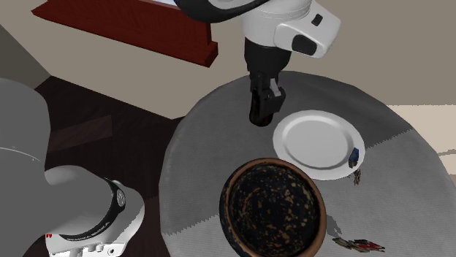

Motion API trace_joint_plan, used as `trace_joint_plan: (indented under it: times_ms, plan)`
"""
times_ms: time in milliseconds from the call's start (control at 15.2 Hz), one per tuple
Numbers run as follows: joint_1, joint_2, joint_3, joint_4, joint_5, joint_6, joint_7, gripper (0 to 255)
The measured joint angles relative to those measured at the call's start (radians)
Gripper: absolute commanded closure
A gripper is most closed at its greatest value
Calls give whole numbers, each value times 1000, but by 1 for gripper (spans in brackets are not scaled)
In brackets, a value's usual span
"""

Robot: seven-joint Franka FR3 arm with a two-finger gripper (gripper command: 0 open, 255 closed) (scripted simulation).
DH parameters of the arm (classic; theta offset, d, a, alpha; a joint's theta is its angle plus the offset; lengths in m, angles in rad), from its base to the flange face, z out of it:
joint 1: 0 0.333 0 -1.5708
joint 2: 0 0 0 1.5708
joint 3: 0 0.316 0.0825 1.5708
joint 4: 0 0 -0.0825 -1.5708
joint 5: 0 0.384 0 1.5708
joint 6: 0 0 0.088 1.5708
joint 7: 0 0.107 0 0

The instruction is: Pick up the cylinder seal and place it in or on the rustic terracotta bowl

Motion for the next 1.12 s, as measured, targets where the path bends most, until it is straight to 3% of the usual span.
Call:
trace_joint_plan:
  times_ms: [1122]
  plan:
    - [0,-102,-20,155,-6,-256,-1,255]
